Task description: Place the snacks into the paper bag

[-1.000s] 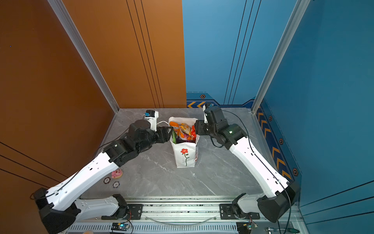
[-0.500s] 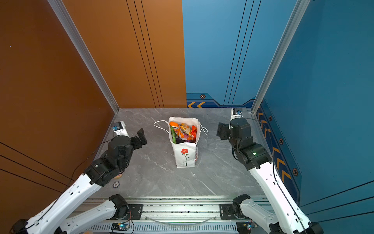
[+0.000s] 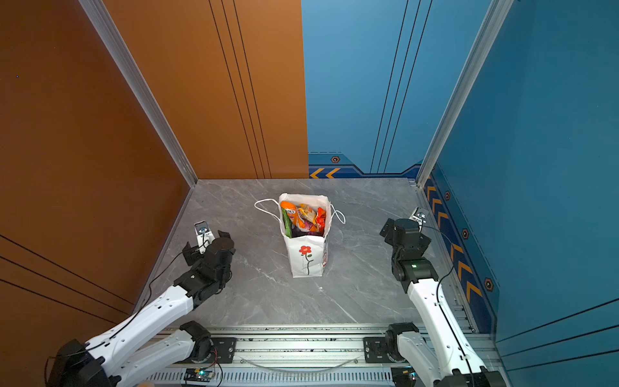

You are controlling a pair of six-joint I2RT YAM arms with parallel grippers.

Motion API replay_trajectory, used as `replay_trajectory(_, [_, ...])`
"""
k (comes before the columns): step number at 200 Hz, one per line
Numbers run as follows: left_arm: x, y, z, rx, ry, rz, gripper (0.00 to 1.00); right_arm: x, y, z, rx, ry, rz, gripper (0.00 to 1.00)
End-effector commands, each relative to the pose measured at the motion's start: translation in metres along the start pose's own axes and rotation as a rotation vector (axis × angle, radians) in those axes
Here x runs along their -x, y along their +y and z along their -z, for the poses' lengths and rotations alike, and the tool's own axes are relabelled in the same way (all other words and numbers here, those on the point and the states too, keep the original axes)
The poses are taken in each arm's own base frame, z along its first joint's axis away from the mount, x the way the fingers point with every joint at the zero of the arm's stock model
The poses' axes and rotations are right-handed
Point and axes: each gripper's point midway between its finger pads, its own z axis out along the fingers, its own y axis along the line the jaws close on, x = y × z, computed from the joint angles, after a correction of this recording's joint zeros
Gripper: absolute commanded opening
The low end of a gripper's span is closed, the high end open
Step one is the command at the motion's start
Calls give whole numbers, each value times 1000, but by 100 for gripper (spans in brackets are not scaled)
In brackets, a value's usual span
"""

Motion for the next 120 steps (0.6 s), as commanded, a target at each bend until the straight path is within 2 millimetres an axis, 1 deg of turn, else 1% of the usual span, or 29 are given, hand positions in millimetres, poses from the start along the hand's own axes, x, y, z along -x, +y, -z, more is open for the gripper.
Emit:
replay_trajectory(1, [8,-3,-12,-20,-44,-15,98,-4,-3,-13,-7,-71,-15,100])
replay_trajectory(15, [-1,-3,-21,-32,-23,-47,98,-17,-3,-22,-4,-78,11,100])
replay_trajectory(39, [-14,-13,-35,-97,-13,-102,98,-37,0,-39,-28,-48,97,100])
replay_trajectory(59, [-29,-18,-47,-102,6,-135,98,-55,12,-55,17,-29,172,100])
replay_trajectory(82, [-41,-28,-58,-145,-3,-143,98,-73,20,-68,17,4,242,100])
replay_trajectory(85, [-44,-32,-58,-175,-3,-140,98,-76,21,-69,17,7,253,100])
replay_trajectory(102, [-55,-38,-64,-222,-16,-121,98,-82,27,-74,22,-11,305,100])
replay_trajectory(111, [-54,-39,-66,-223,-45,-118,98,-83,32,-74,31,-16,340,100])
replay_trajectory(120, [-54,-46,-65,-264,-56,-156,98,-80,40,-73,57,-49,366,100])
